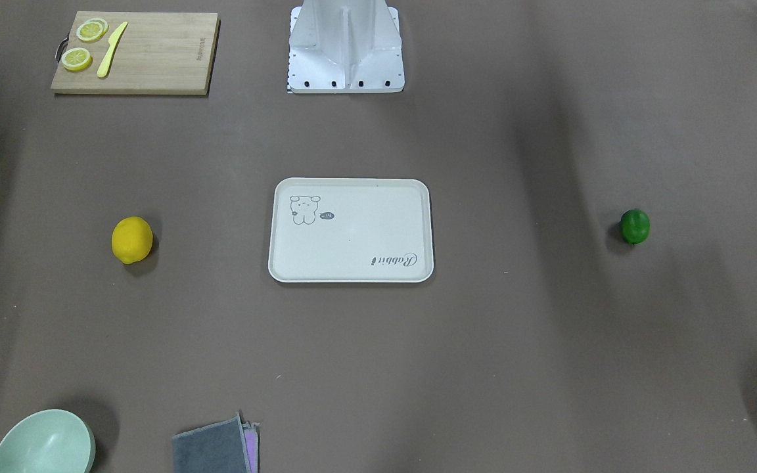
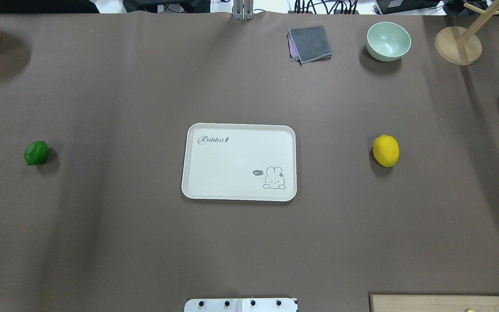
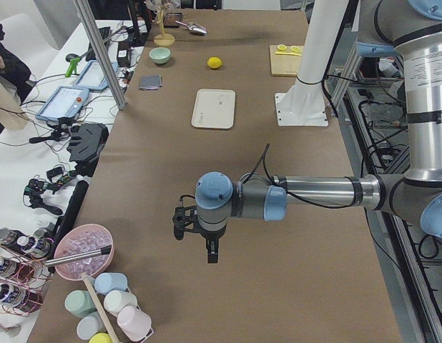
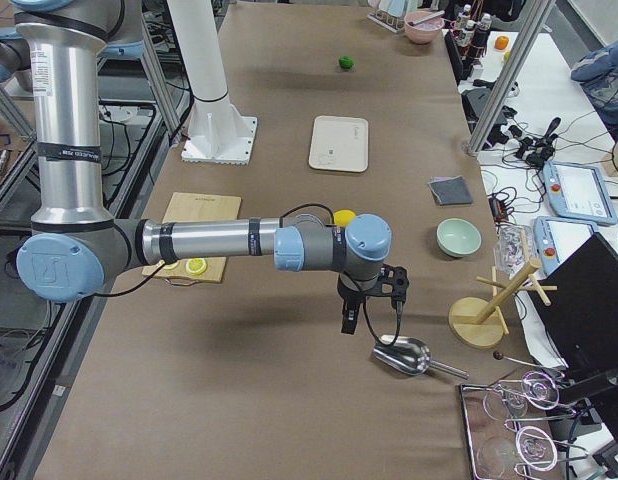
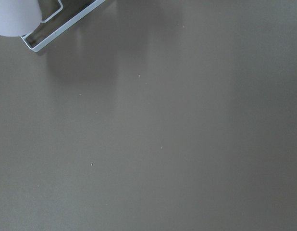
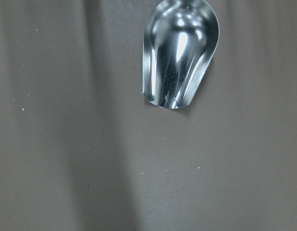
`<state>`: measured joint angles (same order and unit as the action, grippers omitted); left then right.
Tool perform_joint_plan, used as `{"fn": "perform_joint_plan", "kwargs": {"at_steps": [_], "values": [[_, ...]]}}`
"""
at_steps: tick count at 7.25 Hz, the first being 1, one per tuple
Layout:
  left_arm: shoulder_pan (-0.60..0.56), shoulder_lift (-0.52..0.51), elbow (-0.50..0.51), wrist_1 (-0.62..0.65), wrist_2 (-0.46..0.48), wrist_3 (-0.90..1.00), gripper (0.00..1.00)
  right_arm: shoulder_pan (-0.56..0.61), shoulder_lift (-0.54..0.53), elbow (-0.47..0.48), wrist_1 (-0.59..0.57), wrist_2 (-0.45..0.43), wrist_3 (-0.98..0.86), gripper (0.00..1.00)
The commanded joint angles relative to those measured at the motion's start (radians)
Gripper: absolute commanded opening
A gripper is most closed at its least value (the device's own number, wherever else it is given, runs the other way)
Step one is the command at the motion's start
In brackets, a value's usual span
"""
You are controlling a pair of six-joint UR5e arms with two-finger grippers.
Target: Place all lemons on tray
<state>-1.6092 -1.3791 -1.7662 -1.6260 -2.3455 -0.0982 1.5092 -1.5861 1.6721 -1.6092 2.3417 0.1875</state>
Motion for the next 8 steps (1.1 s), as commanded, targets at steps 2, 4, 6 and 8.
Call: {"fn": "perform_joint_plan", "kwargs": {"at_steps": [2,4,6,8], "values": [[0.0,0.0,0.002,0.0,0.0,0.0,0.98,0.0,-0.014,-0.005,0.008,0.001,-0.033,1.0],[0.0,0.0,0.004,0.0,0.0,0.0,0.98,-0.001,-0.008,0.001,0.009,-0.001,-0.03,1.0],[0.0,0.0,0.004,-0.003,0.002,0.0,0.98,-0.046,0.046,0.017,-0.026,0.016,0.021,1.0],[0.003,-0.018,0.045,-0.017,0.0,0.002,0.98,-0.111,0.099,0.034,-0.028,0.016,0.119,1.0]]}}
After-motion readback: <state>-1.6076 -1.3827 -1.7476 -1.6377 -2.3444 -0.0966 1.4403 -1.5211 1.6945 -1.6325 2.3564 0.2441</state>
